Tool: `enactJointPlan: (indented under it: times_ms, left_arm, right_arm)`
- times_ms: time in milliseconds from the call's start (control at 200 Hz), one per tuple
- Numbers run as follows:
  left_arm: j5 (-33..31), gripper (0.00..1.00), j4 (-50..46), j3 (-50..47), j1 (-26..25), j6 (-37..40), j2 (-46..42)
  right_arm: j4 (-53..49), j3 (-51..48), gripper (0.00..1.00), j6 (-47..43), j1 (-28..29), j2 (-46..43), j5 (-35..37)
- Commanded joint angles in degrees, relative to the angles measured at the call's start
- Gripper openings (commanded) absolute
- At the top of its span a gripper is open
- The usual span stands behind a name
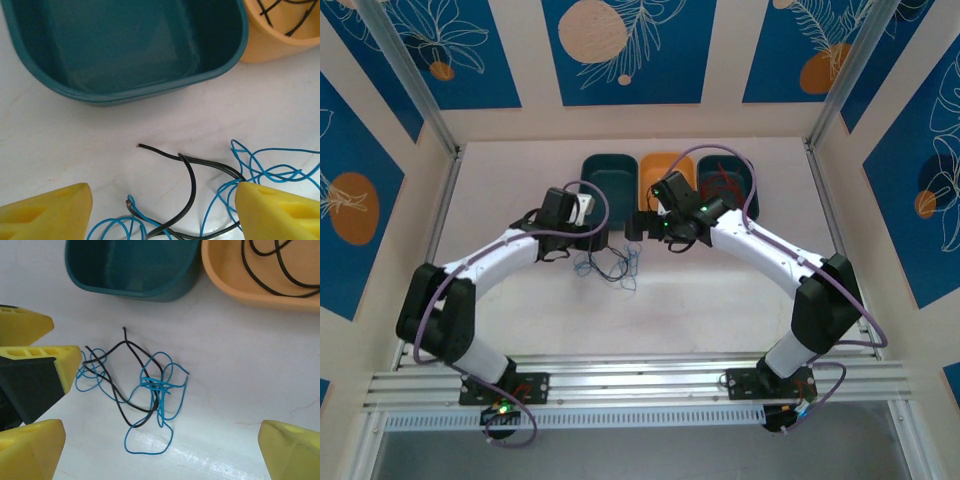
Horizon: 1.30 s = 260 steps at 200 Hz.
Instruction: Untangle the cables
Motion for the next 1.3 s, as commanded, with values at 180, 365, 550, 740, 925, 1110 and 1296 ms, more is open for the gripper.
enactJointPlan:
  times_ms: [180, 365, 550, 740, 925, 1110, 1296]
  left_arm:
    - [5.15, 0.65, -4.55, 2.35, 0.34, 4.54, 4.72]
    - [6.03, 0.58, -3.83, 2.68, 0.14, 5.21, 7.65]
    - [5.66, 0.29, -4.25, 3.3, -0.45, 5.38, 8.36]
    - [4.06, 0.09, -6.94, 3.24, -2.02, 5.34, 3.19]
    - [5.34, 0.03, -7.25, -0.15, -2.38, 3.53, -5.11]
    - [7.03, 0.0, -8.2, -3.43, -2.44, 2.01, -12.21]
    - [9.8, 0.0, -12.39, -4.26, -2.43, 3.42, -17.36]
  right_arm:
    - [-0.35, -1.29, 0.99, 3.84, -0.1, -2.67, 5.01]
    - [0.54, -2.92, 0.99, 5.09, -0.92, -5.1, 7.17]
    - [1.86, -4.98, 0.99, 5.46, -1.43, -6.95, 6.54]
    - [3.49, -5.66, 0.99, 5.5, -1.28, -5.21, 3.43]
    - [5.86, -4.55, 0.99, 5.15, -0.38, -1.08, -1.3]
    - [7.66, -2.81, 0.99, 5.22, -0.37, 4.55, -6.25]
    - [9.5, -1.42, 1.0, 5.19, -0.22, 8.6, -9.39]
